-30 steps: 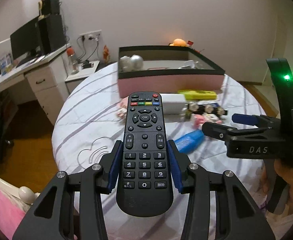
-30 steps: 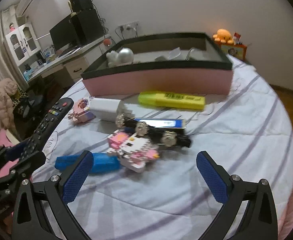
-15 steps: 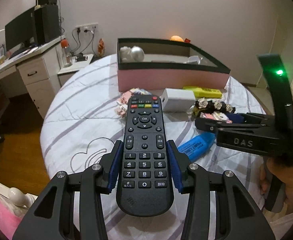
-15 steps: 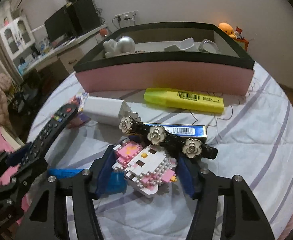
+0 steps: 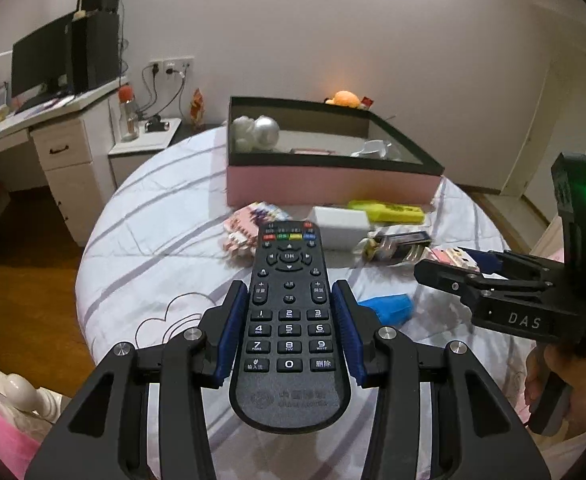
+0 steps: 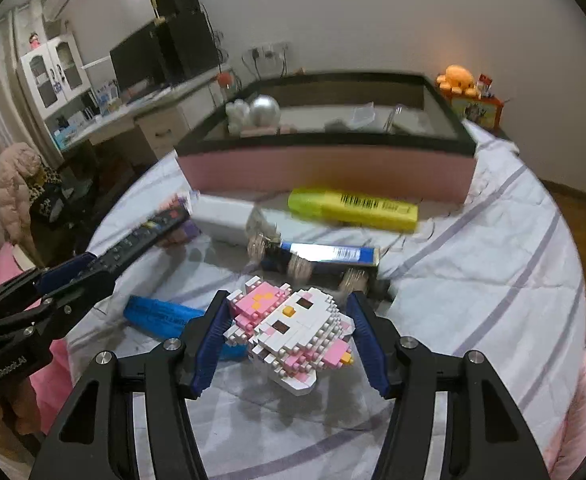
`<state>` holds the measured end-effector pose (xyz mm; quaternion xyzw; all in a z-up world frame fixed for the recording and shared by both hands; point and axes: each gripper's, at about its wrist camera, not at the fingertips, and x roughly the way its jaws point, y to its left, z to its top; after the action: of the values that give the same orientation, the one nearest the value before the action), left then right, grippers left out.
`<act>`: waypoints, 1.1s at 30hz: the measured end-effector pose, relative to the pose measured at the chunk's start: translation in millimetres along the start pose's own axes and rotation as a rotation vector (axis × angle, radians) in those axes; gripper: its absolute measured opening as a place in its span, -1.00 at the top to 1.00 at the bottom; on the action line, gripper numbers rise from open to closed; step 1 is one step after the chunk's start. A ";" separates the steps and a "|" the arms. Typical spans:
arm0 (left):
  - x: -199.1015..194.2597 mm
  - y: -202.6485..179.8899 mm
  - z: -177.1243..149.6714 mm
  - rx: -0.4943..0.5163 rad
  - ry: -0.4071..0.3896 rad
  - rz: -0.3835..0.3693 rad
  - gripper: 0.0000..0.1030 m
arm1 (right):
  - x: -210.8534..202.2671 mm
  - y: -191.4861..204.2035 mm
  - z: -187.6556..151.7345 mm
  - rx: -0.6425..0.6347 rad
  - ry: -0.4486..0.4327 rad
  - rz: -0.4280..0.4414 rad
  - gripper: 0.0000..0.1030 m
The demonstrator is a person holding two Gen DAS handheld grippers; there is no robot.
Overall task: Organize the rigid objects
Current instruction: 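Grasp the pink block Hello Kitty figure with the right tool while the left tool holds the remote, then carry the remote and Hello Kitty figure over the pink box and open both tools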
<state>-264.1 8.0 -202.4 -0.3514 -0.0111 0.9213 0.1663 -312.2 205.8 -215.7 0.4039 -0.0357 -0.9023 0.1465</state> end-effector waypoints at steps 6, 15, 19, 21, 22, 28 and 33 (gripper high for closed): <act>2.8 -12.3 -2.8 0.032 0.034 0.003 0.14 | -10.5 -2.6 3.7 0.006 -0.020 0.024 -0.17; 29.8 -7.7 -18.4 0.042 0.138 0.027 0.13 | -7.7 -13.6 -5.2 0.027 -0.003 0.046 -0.18; 35.2 -6.7 -17.7 0.035 0.135 -0.005 0.09 | -4.4 -14.5 -6.0 0.031 0.000 0.051 -0.18; 34.1 -7.9 -17.1 0.038 0.124 -0.008 0.15 | -2.8 -14.3 -5.9 0.029 0.003 0.051 -0.18; 33.2 -8.6 -16.8 0.042 0.121 -0.001 0.15 | -2.2 -14.0 -6.1 0.028 0.003 0.050 -0.18; 21.3 -12.4 -6.2 0.045 0.081 -0.004 0.15 | -5.7 -10.2 -0.6 0.012 -0.015 0.049 -0.18; 2.1 -22.1 18.8 0.057 0.009 -0.004 0.15 | -18.3 -7.1 12.0 -0.011 -0.051 0.043 -0.18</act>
<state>-271.2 31.4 -186.5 -0.3505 0.0150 0.9194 0.1781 -311.2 217.3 -195.8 0.3791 -0.0431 -0.9091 0.1672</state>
